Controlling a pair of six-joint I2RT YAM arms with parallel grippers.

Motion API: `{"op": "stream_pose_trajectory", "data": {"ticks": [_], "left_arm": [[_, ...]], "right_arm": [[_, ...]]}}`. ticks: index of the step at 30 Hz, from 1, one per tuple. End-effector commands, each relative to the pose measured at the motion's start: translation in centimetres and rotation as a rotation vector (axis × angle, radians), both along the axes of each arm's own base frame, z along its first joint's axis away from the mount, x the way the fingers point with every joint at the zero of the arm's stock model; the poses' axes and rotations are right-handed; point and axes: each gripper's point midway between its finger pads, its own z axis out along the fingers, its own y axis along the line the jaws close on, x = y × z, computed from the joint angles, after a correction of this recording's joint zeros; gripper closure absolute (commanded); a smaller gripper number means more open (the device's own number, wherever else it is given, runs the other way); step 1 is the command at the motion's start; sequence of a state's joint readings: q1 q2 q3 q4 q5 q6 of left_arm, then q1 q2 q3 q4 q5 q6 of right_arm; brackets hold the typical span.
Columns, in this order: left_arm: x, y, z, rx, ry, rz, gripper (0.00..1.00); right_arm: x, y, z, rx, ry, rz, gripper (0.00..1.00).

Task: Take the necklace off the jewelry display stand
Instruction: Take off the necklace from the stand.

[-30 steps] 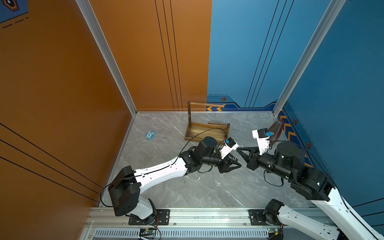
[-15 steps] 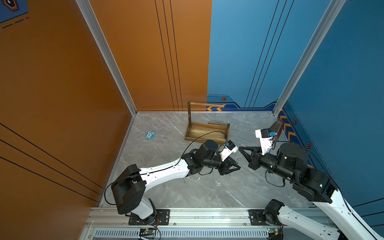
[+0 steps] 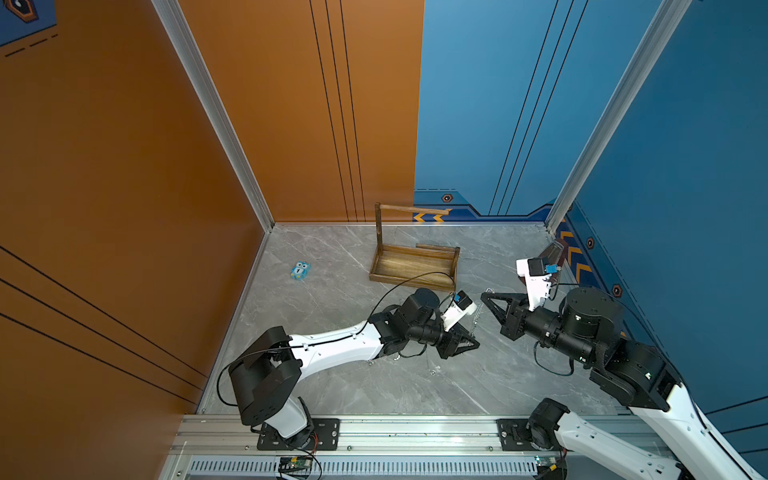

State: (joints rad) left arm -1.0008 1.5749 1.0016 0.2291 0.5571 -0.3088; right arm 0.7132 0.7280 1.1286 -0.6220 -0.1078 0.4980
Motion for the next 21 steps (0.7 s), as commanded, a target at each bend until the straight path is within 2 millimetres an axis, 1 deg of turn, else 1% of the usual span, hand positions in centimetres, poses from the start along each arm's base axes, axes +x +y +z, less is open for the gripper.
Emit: {"op": "stream_pose_trajectory", "data": {"ticks": [1, 10, 14, 21], "left_arm": [[0.0, -0.3, -0.1, -0.009, -0.003, 0.007, 0.73], [-0.1, -0.3, 0.3, -0.016, -0.013, 0.014, 0.85], [0.1, -0.1, 0.0, -0.007, -0.021, 0.031, 0.91], [0.3, 0.1, -0.5, 0.007, -0.008, 0.060, 0.96]], "right_arm": [[-0.2, -0.6, -0.2, -0.001, 0.015, -0.023, 1.00], [-0.2, -0.6, -0.7, -0.006, 0.029, -0.022, 1.00], [-0.2, -0.7, -0.8, -0.008, 0.033, -0.026, 1.00], [0.0, -1.2, -1.2, -0.020, 0.043, -0.054, 1.00]]}}
